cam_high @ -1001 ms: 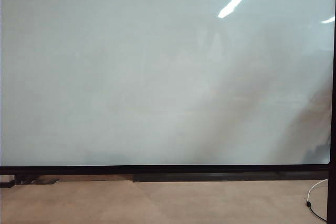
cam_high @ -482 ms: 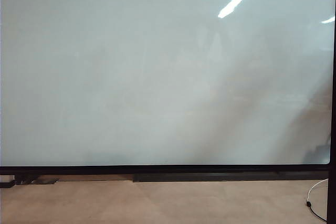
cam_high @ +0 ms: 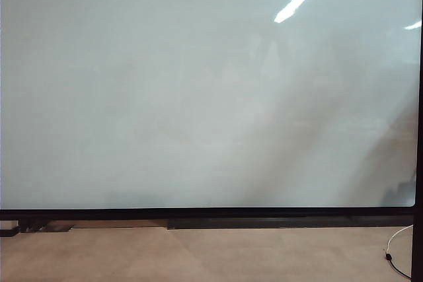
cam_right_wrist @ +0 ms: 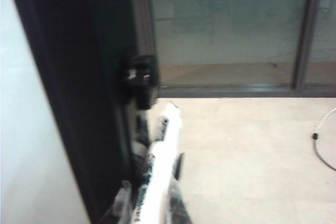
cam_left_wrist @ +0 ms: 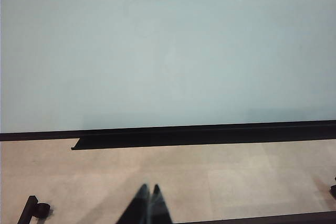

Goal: Pick up the pen on the shelf to the right of the whiteboard and draw a rectangle.

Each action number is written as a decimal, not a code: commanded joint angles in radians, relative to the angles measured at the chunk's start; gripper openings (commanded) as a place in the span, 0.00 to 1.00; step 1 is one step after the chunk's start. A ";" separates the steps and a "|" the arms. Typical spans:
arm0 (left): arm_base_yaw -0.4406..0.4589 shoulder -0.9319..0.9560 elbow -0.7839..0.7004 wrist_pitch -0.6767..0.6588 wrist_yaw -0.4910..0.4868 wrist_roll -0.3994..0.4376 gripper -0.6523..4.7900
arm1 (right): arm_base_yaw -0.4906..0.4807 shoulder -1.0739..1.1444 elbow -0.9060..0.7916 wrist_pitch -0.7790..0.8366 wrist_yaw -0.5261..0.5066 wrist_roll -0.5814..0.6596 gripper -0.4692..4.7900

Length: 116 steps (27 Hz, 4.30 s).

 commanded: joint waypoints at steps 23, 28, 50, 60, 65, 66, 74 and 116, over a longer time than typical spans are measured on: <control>0.000 0.000 0.004 0.012 0.002 0.000 0.11 | -0.082 -0.085 0.000 -0.018 0.156 -0.058 0.08; 0.000 0.000 0.004 0.013 0.002 0.000 0.11 | -0.081 -0.282 -0.042 -0.201 0.234 -0.106 0.08; -0.001 0.000 0.003 0.011 -0.002 0.000 0.11 | 1.104 -1.048 -0.217 -0.819 1.004 -0.598 0.08; 0.000 0.000 0.004 0.012 -0.002 0.000 0.11 | 1.163 -0.702 0.084 -1.099 0.809 -0.649 0.08; 0.000 0.000 0.004 0.012 -0.002 0.000 0.11 | 1.178 -0.616 0.315 -1.470 0.771 -0.755 0.08; 0.000 0.000 0.004 0.012 -0.002 0.000 0.11 | 1.187 -0.586 0.370 -1.529 0.772 -0.784 0.08; 0.000 0.000 0.003 0.012 -0.002 0.000 0.11 | 1.226 -0.393 0.586 -1.731 0.771 -0.892 0.08; 0.000 0.000 0.003 0.012 -0.002 0.000 0.11 | 1.184 -0.164 0.813 -1.719 0.930 -1.025 0.08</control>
